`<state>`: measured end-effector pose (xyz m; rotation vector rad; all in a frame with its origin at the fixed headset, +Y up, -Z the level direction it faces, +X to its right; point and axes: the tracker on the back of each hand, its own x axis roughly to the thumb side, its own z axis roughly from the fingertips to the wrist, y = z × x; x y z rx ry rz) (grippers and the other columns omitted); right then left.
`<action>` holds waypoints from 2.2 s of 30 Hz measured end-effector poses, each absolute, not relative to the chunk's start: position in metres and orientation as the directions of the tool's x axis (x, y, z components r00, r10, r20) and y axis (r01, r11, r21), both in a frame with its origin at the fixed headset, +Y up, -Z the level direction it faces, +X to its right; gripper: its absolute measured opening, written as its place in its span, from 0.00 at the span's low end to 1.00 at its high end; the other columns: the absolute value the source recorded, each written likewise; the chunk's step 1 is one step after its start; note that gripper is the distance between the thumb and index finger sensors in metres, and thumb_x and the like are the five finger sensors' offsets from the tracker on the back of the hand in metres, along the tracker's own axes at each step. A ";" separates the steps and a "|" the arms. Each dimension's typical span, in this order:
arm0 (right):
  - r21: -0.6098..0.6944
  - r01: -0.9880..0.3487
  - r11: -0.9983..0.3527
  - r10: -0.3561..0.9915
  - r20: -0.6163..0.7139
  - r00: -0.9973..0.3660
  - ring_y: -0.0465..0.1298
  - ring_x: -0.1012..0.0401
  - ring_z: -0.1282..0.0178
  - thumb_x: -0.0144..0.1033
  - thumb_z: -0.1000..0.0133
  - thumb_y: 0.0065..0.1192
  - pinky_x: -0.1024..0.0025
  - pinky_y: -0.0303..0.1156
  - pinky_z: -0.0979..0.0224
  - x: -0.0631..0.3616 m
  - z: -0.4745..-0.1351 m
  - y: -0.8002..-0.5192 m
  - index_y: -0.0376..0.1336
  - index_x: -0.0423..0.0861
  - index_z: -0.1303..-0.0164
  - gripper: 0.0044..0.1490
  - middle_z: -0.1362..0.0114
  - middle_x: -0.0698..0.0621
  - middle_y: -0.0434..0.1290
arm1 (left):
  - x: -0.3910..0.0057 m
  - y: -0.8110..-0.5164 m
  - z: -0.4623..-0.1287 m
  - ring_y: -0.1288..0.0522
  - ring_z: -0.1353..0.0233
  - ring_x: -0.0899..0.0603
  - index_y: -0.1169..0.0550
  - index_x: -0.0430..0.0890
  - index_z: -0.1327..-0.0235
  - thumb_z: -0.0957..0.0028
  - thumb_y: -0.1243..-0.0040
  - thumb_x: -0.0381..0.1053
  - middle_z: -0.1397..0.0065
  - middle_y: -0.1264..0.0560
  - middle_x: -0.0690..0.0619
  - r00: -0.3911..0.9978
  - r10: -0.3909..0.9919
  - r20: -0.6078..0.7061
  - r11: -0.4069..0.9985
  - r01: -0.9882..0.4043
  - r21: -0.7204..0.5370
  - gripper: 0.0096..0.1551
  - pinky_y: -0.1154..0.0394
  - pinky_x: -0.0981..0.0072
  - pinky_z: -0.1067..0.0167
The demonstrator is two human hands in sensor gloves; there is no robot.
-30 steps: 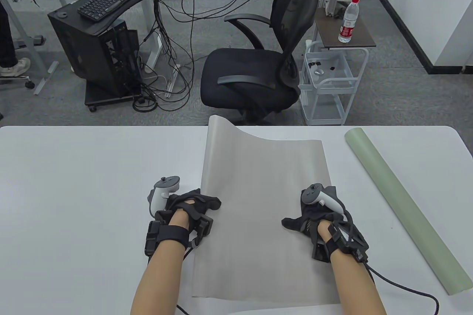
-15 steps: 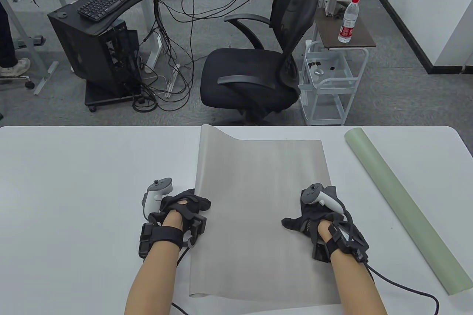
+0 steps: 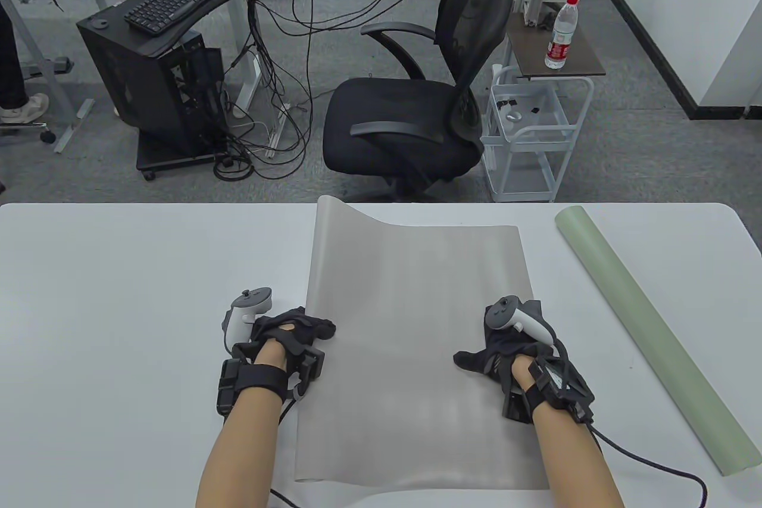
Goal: Unroll desk mats and stack together
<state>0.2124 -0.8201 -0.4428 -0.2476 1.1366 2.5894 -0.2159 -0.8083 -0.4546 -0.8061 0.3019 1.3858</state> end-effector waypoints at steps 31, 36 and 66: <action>0.685 -0.340 -0.645 0.203 -0.275 -0.940 0.03 0.51 0.38 0.80 0.63 0.46 0.43 0.08 0.40 0.212 -0.443 -0.821 0.07 0.64 0.46 0.70 0.38 0.57 0.00 | -0.259 -0.808 -0.453 0.15 0.45 0.44 0.48 0.45 0.30 0.52 0.35 0.45 0.34 0.26 0.50 0.170 0.745 -0.645 0.002 -0.967 -0.253 0.44 0.17 0.51 0.46; 0.685 -0.339 -0.645 0.202 -0.275 -0.940 0.03 0.51 0.38 0.80 0.63 0.46 0.43 0.08 0.40 0.212 -0.443 -0.821 0.07 0.64 0.46 0.70 0.38 0.57 0.00 | -0.267 -0.810 -0.453 0.16 0.46 0.45 0.45 0.45 0.31 0.52 0.31 0.48 0.34 0.28 0.49 0.198 0.718 -0.667 0.029 -0.966 -0.255 0.44 0.17 0.54 0.47; 0.680 -0.342 -0.648 0.209 -0.273 -0.939 0.03 0.51 0.38 0.80 0.63 0.46 0.43 0.08 0.41 0.213 -0.443 -0.821 0.07 0.64 0.46 0.70 0.37 0.57 0.00 | -0.304 -0.813 -0.451 0.17 0.52 0.50 0.38 0.48 0.35 0.52 0.29 0.55 0.38 0.27 0.54 0.153 0.694 -0.704 0.023 -0.981 -0.191 0.39 0.16 0.58 0.51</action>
